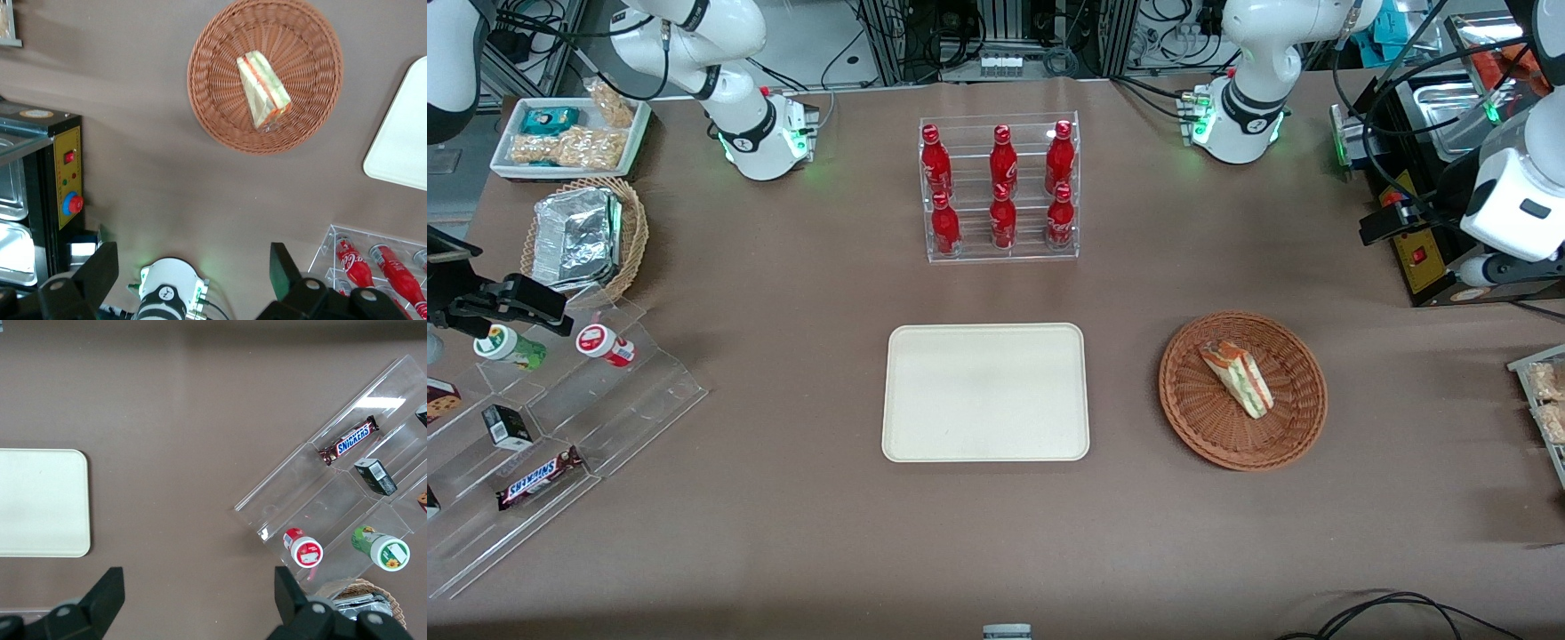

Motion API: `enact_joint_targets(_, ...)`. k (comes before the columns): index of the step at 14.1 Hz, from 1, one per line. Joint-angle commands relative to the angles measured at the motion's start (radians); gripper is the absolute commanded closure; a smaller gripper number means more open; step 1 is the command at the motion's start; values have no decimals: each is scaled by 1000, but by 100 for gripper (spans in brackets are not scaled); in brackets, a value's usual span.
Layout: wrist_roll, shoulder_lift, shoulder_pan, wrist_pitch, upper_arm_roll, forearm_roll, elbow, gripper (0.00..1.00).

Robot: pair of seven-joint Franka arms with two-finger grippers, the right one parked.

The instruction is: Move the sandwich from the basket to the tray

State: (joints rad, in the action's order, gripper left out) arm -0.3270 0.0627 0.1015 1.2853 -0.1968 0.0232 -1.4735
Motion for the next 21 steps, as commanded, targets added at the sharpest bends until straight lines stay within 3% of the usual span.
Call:
enact_joint_targets(1,-11,72,-3,-41,-6,-12,-13,0)
enact_joint_targets(2,-10,91,-12,-59,-21,-49,-14,0)
enact_joint_targets(5,-56,175,-84,-20,-32,-69,-13,0)
enact_joint_targets(10,-346,206,-128,270,-30,-48,-186,0)
enact_joint_targets(14,-424,333,-109,437,-20,-23,-203,0)
enact_joint_targets(21,-440,411,-108,554,-20,-22,-217,0)
